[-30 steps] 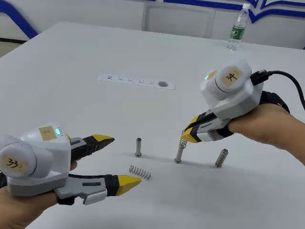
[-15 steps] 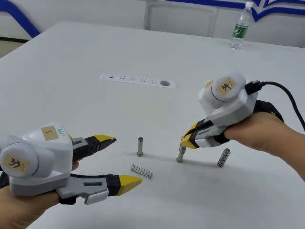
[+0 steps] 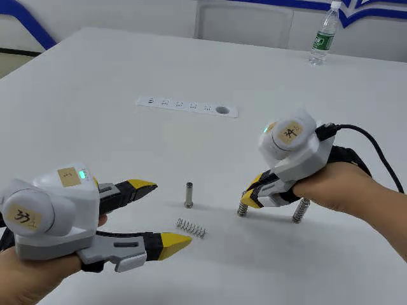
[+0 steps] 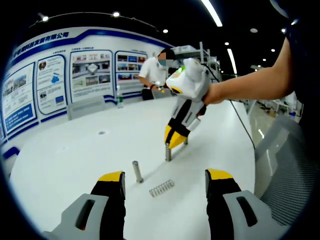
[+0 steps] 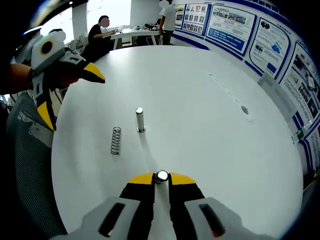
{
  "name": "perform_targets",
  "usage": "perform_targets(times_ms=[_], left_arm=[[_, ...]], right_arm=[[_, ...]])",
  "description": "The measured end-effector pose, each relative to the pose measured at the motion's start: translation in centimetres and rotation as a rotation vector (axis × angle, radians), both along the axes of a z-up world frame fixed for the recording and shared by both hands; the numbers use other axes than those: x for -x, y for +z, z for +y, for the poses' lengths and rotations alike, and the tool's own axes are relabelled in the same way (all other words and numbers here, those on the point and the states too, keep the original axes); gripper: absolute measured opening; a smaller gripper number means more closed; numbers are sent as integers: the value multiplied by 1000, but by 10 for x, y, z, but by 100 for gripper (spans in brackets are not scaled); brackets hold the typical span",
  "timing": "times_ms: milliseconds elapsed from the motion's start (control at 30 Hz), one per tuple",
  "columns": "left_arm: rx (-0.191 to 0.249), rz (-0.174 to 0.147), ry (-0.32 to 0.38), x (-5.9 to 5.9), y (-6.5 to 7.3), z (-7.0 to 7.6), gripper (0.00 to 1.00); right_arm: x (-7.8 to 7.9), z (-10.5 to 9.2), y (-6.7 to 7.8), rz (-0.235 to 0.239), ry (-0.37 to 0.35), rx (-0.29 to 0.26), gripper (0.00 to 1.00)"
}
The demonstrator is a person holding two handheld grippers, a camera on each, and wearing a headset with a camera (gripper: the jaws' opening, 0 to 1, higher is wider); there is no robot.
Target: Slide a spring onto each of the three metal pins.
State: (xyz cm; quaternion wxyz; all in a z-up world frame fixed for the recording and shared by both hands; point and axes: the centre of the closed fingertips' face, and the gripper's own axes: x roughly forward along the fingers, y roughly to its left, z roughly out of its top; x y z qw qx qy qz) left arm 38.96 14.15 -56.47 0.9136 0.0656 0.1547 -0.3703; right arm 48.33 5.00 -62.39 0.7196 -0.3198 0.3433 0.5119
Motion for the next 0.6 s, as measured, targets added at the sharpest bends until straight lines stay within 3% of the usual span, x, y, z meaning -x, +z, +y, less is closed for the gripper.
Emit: perform_targets(times_ms=[367, 600], left_arm=[[-6, 1, 1, 2, 0, 1, 66], [-8, 1, -4, 2, 0, 0, 66]], right_arm=[[-1, -2, 5, -10, 0, -16, 15], [5, 7, 32, -71, 24, -57, 17]])
